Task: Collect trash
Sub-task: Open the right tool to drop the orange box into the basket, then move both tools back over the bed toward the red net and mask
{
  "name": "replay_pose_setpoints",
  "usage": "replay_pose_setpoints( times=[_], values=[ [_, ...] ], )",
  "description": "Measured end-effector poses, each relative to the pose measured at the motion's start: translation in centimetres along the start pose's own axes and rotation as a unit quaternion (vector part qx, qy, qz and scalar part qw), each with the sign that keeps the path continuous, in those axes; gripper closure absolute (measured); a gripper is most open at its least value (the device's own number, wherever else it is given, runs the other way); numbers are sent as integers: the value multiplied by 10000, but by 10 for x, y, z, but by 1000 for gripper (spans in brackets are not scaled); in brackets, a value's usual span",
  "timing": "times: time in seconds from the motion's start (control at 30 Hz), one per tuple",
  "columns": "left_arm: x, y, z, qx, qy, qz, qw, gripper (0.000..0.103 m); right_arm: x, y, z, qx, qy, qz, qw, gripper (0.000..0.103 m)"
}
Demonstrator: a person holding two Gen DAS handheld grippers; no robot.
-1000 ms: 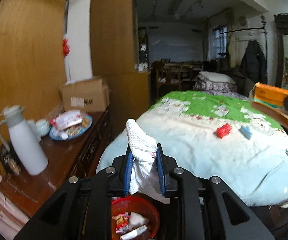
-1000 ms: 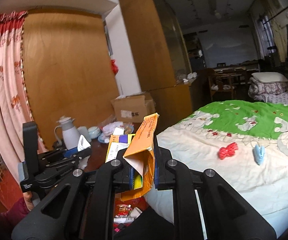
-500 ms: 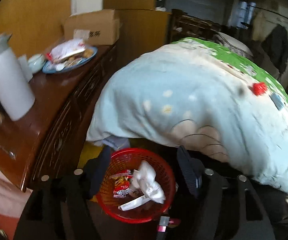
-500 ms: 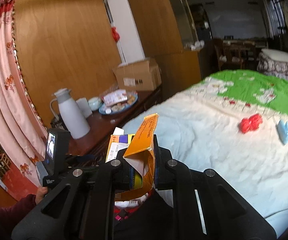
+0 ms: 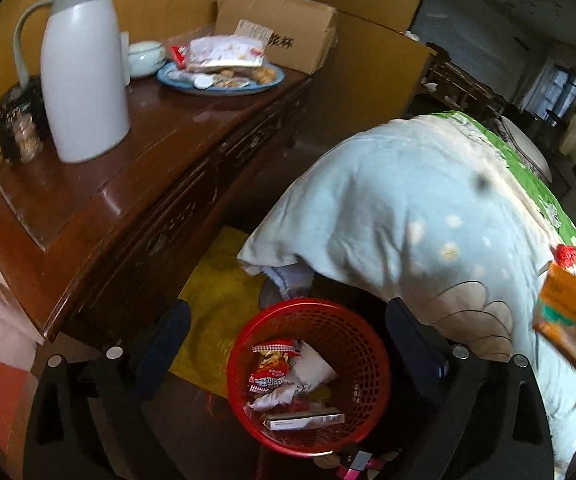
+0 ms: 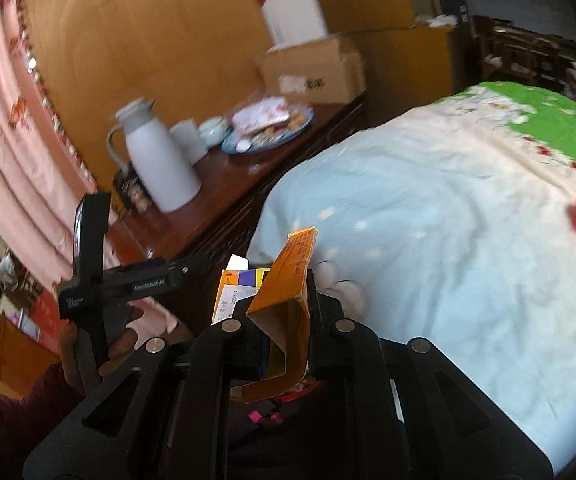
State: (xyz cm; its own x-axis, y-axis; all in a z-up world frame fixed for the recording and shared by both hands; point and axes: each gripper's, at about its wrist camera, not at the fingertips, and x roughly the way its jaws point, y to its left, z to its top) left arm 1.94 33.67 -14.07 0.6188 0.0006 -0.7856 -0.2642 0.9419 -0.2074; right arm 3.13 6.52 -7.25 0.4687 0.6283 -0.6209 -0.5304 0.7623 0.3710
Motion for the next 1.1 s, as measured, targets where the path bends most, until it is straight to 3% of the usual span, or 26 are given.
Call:
replay_pose_setpoints(
  times=[0.1,0.13,0.17,0.2,0.53,0.77,1.1],
  values=[
    [6,7,0,-38,0,163,9999,7,30,15,4,-204,323,134,9992,81],
    [7,10,0,-32,-11,219,9998,7,39,18,5,-252,439,131,9986,75],
    [8,12,0,-21,-15,276,9996,7,50,22,6,-268,565,98,9980,59],
    [8,14,0,-14,-12,289,9996,7,55,22,6,-267,583,91,9979,54],
    [0,3,-3,215,-141,307,9992,7,38,21,6,-346,311,-169,9988,54],
    [-31,-30,-3,712,-562,366,9952,7,3,14,7,-208,-91,-274,9994,49],
    [-90,-91,-15,1572,-1334,495,9773,6,-71,4,-5,-51,-914,-472,9947,42]
  ],
)
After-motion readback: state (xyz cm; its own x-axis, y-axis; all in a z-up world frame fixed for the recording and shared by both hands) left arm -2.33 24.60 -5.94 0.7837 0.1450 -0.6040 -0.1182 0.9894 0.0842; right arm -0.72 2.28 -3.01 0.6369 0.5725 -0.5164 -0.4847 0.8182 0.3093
